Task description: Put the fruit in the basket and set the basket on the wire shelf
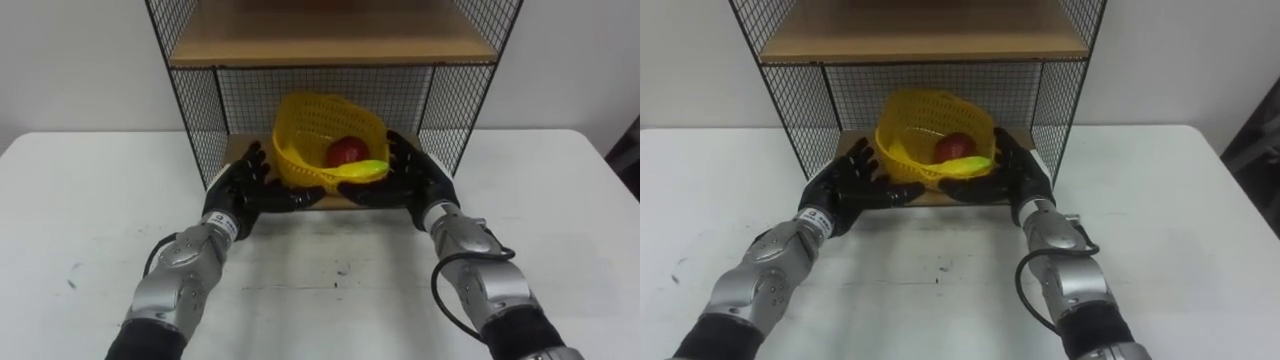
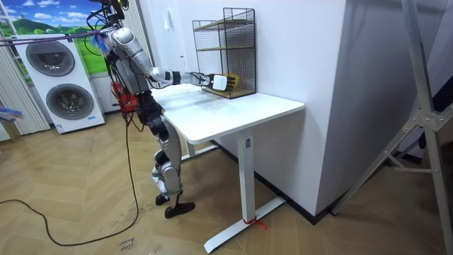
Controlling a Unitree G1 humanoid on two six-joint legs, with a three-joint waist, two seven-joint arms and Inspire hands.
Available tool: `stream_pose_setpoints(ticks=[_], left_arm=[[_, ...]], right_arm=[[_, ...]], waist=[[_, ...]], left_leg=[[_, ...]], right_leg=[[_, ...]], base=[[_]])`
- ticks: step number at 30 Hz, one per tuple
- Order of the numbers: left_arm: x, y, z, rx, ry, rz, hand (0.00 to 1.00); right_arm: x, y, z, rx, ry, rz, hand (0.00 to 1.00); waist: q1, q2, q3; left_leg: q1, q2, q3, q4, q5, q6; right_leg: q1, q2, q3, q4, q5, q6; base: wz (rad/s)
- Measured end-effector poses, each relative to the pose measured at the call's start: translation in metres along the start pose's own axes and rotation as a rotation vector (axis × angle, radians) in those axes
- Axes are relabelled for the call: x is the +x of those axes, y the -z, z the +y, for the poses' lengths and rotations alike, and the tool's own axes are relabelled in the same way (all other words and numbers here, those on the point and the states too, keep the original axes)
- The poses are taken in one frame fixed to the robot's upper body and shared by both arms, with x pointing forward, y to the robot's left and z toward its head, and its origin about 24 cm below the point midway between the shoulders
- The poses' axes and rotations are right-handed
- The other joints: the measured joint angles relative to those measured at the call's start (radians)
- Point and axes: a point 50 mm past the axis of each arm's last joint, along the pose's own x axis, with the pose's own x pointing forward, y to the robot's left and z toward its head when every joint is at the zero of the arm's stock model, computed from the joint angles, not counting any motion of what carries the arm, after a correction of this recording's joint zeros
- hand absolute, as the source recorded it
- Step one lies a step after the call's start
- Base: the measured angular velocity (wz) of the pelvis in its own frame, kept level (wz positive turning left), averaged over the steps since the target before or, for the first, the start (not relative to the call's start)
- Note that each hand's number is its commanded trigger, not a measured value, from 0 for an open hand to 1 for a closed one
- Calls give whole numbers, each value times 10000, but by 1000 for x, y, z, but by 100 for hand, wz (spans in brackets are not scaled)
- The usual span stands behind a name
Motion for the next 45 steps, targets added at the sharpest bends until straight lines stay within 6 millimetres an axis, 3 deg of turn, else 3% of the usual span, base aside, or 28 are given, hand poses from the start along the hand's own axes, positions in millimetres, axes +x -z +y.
stream_pose_setpoints(ticks=[9,12,19,26,30,34,41,45], left_arm=[[-2,-15,7,-21,-165,-607,0],[-2,-16,9,4,-208,-618,0],[-3,-16,11,15,-364,-629,0],[-3,-19,14,-67,-489,-757,0],[-7,-34,15,650,-564,-1426,0],[-28,-49,26,1176,-796,-2540,0],[-63,-54,35,1505,-736,-3502,0],[-85,-52,43,1897,-866,-3768,0]], right_arm=[[-9,-28,-6,-1355,384,-1410,0],[-12,-27,-6,-1308,356,-1489,0],[-13,-26,-7,-1335,383,-1463,0],[-15,-37,-7,-1267,346,-1936,0],[-19,-38,-12,-1310,221,-2097,0],[-34,-35,-22,-966,394,-2393,0],[-50,-28,-30,-1031,431,-2526,0],[-61,-28,-45,-1421,494,-2614,0]], waist=[[-21,62,-25],[-39,75,-11],[-92,128,106],[-190,121,109],[-200,109,103],[-239,104,99],[-234,46,35],[-329,-13,29]], left_leg=[[172,1,55,-109,35,-9],[186,1,56,-156,35,-10],[140,0,56,-170,54,-21],[120,1,72,-177,66,-22],[148,2,128,-229,79,-23],[102,1,205,-367,137,-35],[69,6,217,-368,146,-43],[69,5,209,-381,146,-42]], right_leg=[[46,9,48,-12,1,-2],[59,9,38,-18,1,-2],[-8,8,34,-18,0,-2],[-43,11,54,-19,1,-4],[-68,23,137,-2,5,-10],[-198,54,297,4,10,-18],[-286,62,296,25,26,-31],[-253,57,266,-14,28,-29]], base=[[-2],[0],[0],[-1],[-5],[-8],[-1],[1]])
